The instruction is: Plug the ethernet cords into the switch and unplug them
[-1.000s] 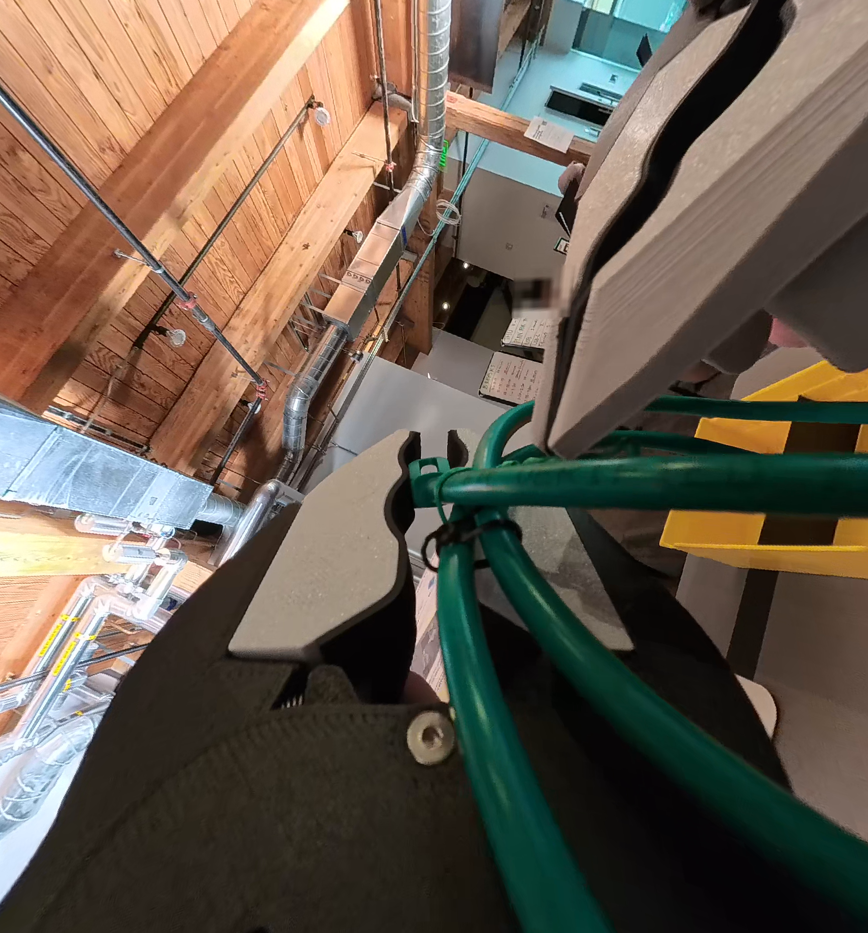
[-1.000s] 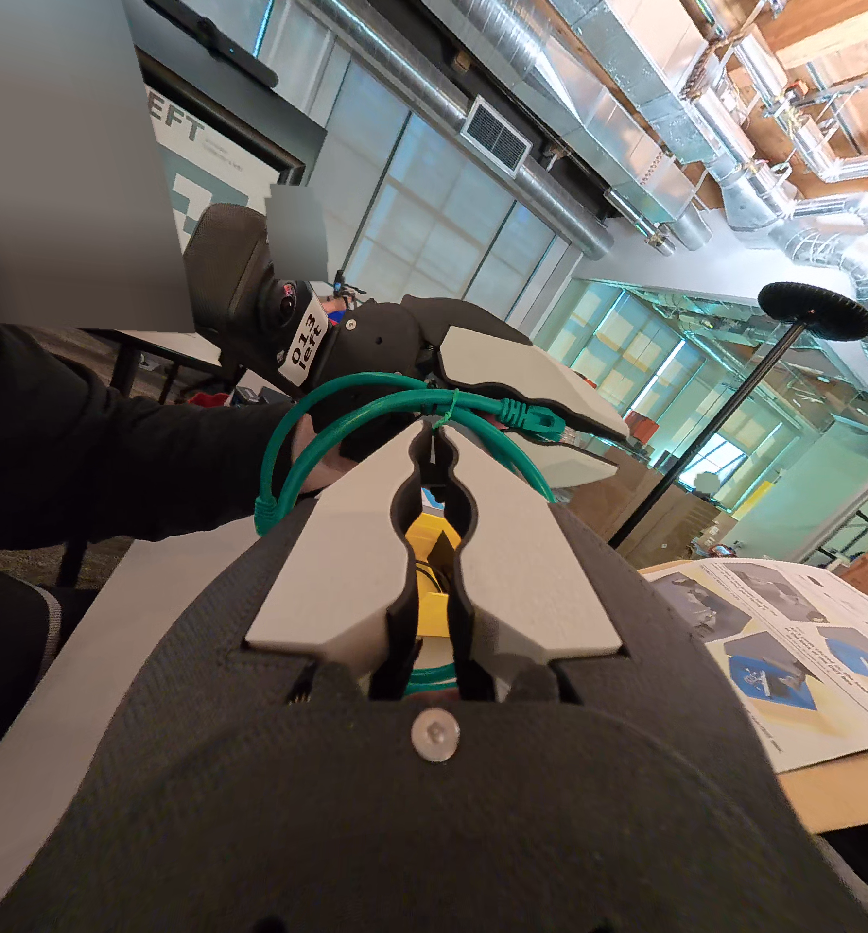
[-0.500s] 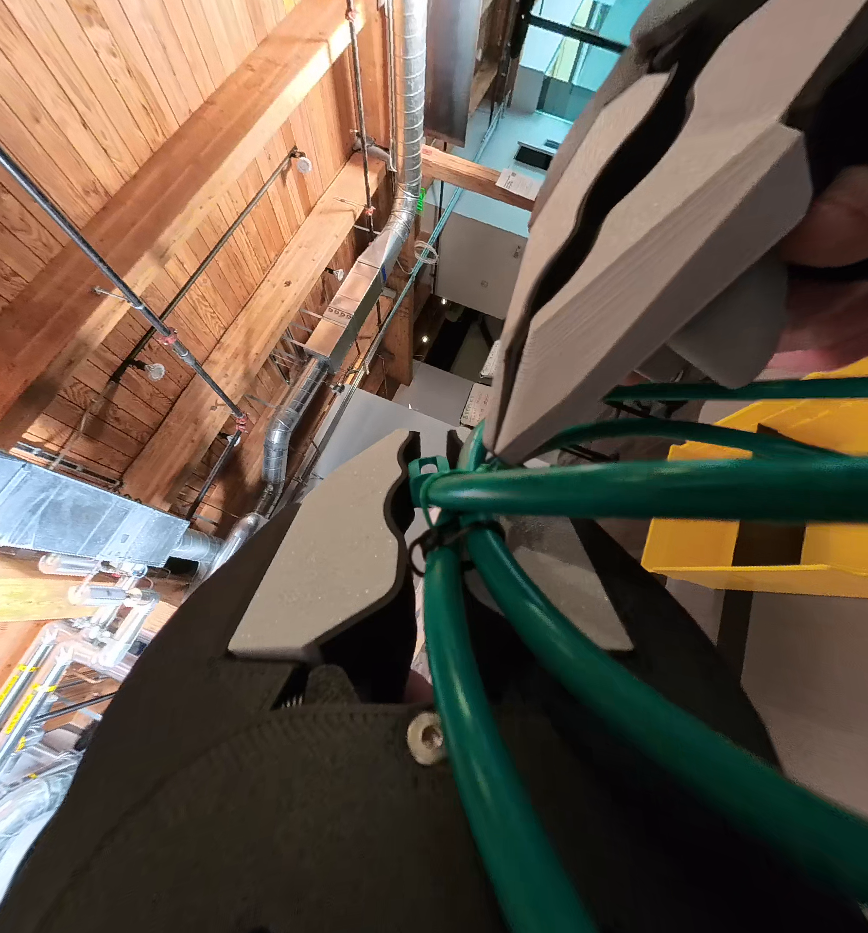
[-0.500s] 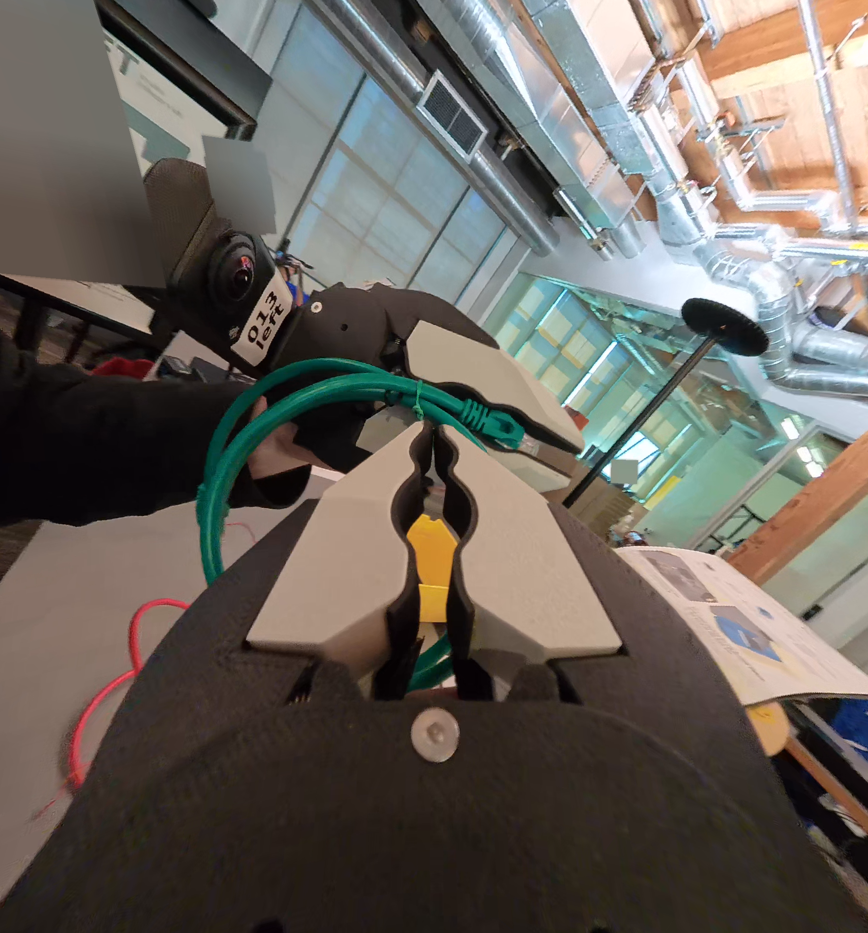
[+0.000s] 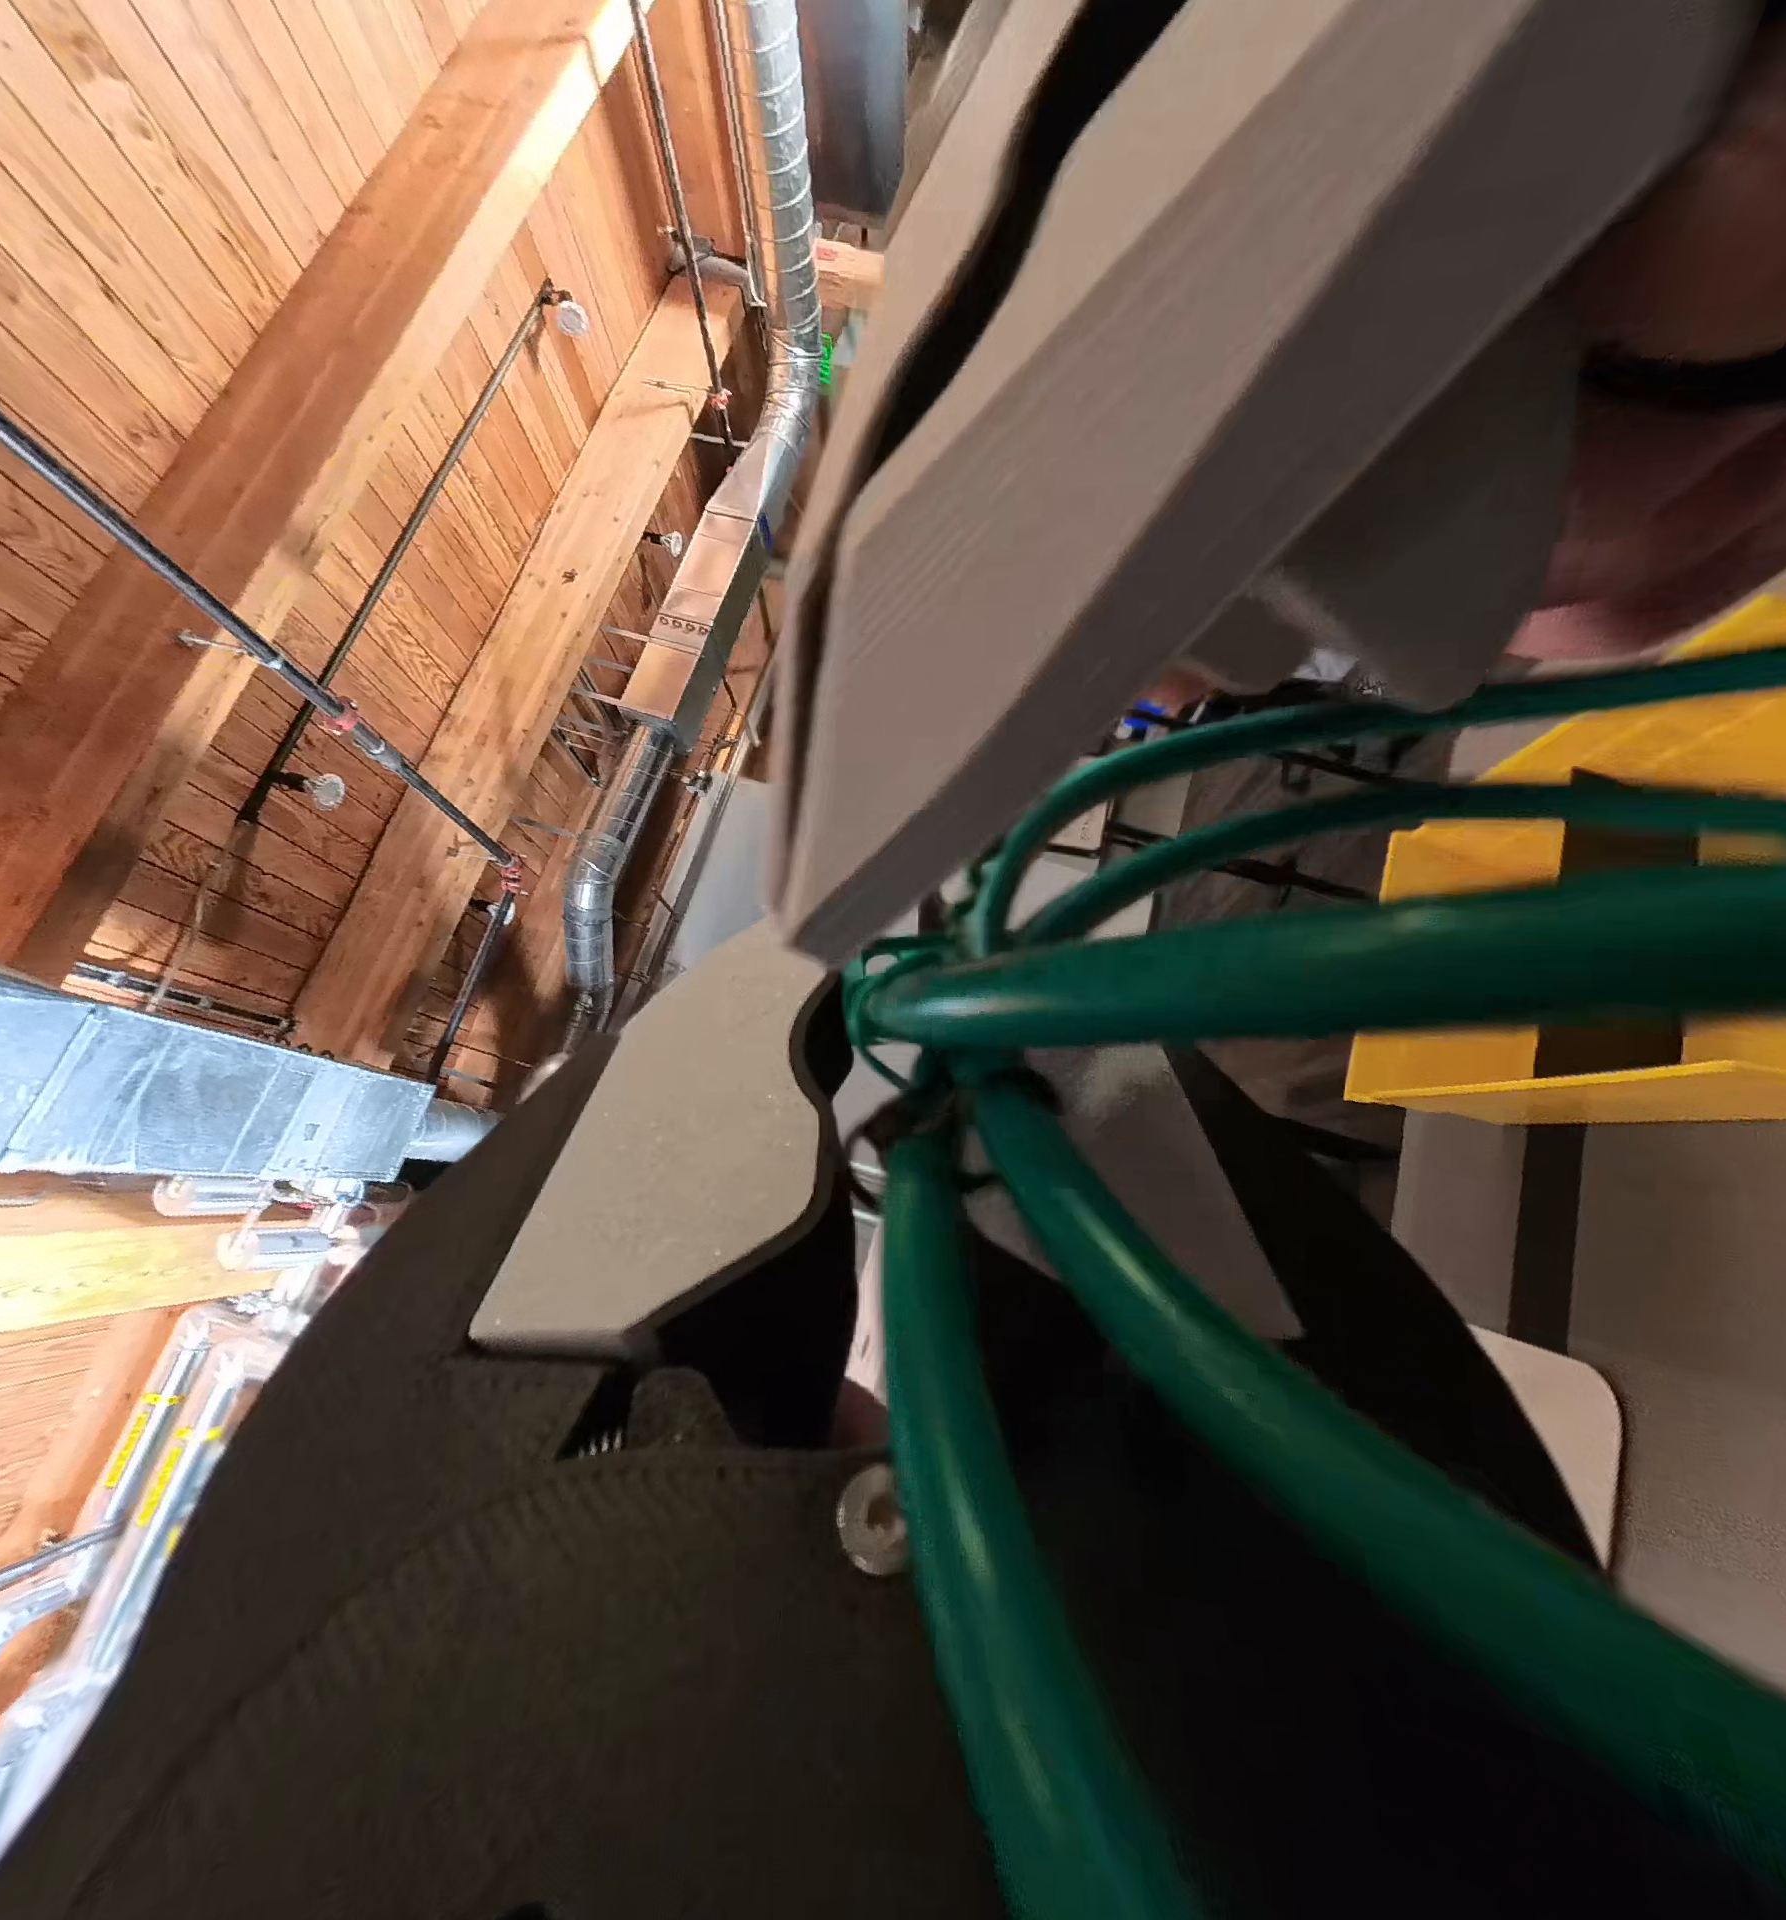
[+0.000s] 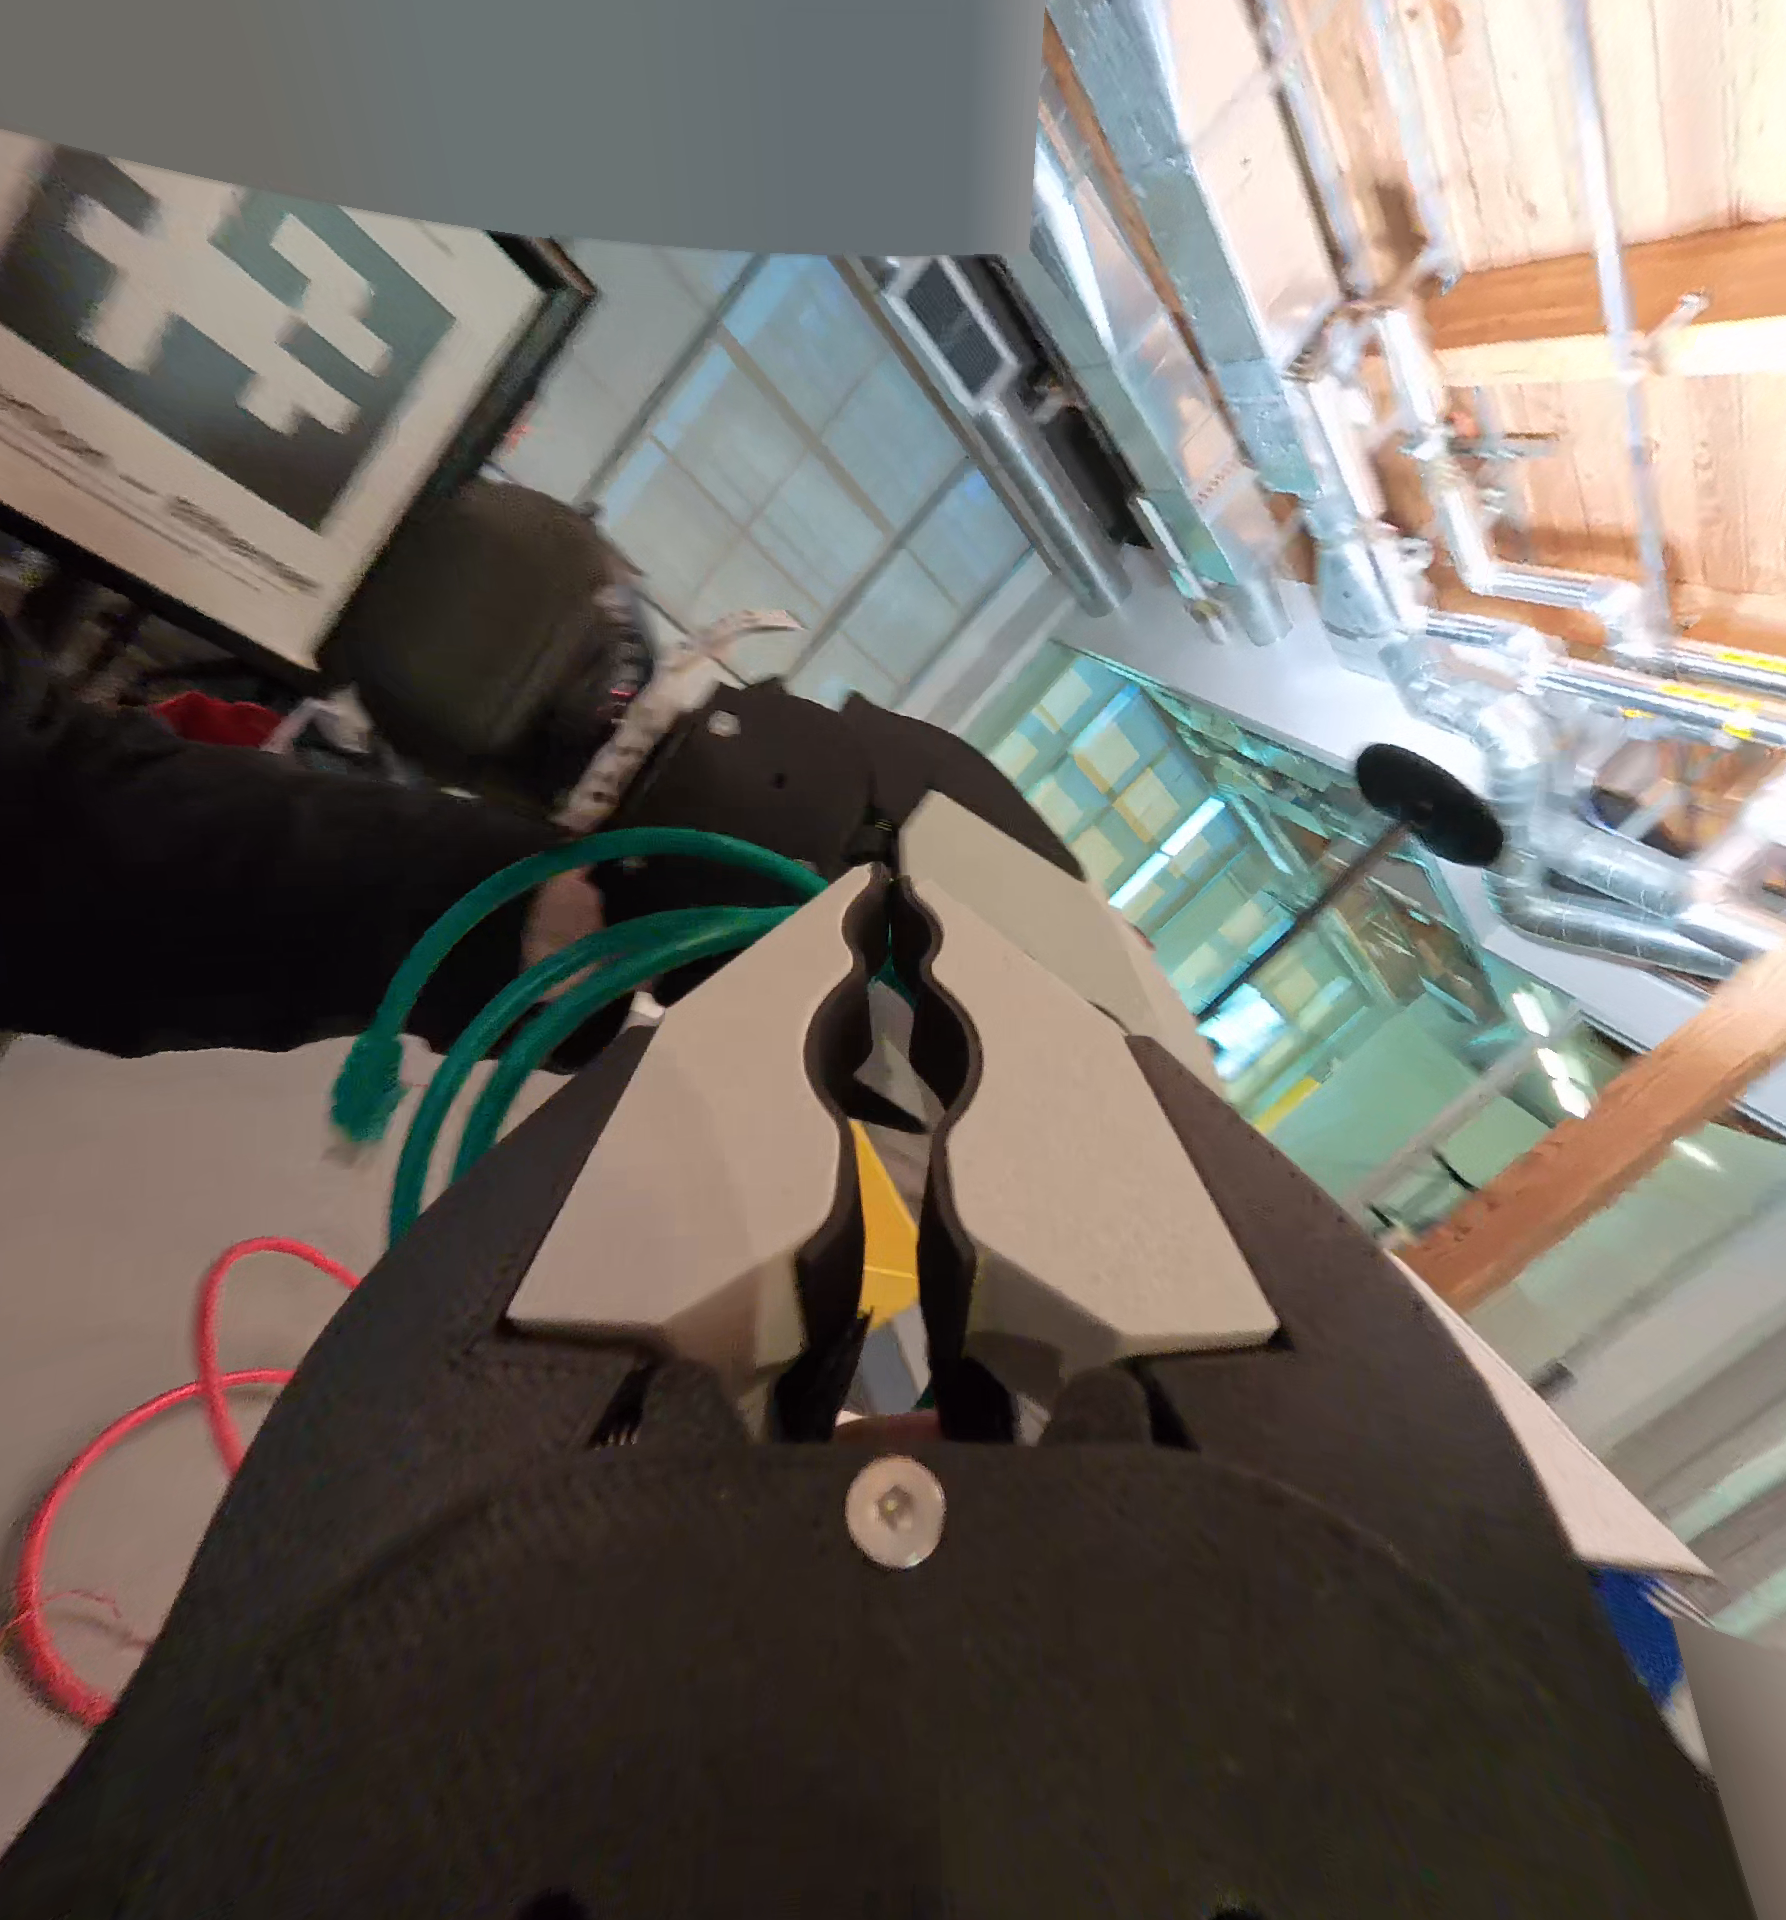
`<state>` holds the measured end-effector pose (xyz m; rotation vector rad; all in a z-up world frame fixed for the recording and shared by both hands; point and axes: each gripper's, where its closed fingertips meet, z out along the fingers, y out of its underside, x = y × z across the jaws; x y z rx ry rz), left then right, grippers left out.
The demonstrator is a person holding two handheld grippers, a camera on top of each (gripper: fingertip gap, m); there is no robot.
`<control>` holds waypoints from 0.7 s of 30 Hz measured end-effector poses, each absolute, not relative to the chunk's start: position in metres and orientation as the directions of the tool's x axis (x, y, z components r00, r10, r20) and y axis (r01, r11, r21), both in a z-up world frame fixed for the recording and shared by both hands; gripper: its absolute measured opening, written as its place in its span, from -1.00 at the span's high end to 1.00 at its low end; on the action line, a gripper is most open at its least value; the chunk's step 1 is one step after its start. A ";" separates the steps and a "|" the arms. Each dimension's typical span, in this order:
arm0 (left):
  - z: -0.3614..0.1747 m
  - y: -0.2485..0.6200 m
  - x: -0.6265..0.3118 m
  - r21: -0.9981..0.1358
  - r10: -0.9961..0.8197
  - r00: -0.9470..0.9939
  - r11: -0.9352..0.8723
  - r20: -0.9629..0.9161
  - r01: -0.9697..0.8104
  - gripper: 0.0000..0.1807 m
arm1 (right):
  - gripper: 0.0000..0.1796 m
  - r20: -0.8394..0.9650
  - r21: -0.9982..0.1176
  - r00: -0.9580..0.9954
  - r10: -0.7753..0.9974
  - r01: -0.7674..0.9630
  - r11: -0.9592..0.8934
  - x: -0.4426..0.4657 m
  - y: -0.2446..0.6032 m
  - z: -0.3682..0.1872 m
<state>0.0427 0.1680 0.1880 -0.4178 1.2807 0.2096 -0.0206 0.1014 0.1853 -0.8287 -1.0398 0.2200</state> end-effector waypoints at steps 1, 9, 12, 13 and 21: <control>0.190 0.171 0.041 -0.199 -0.087 0.291 0.902 -0.953 -0.384 0.88 | 1.00 0.679 -0.699 0.484 0.553 0.196 0.688 -0.024 0.096 0.183; 0.210 0.174 0.025 -0.376 -0.247 0.401 0.882 -0.882 -0.284 0.90 | 1.00 0.684 -0.728 0.357 0.636 0.277 0.627 -0.029 0.098 0.154; 0.214 0.175 0.020 -0.398 -0.266 0.419 0.878 -0.868 -0.267 0.90 | 1.00 0.680 -0.732 0.387 0.623 0.304 0.610 -0.021 0.106 0.153; 0.213 0.176 0.020 -0.398 -0.266 0.416 0.876 -0.869 -0.273 0.90 | 1.00 0.680 -0.732 0.391 0.620 0.312 0.605 -0.019 0.107 0.152; 0.215 0.191 0.007 -0.522 -0.391 0.462 0.830 -0.796 -0.197 0.90 | 1.00 0.676 -0.737 0.450 0.584 0.385 0.556 0.003 0.126 0.147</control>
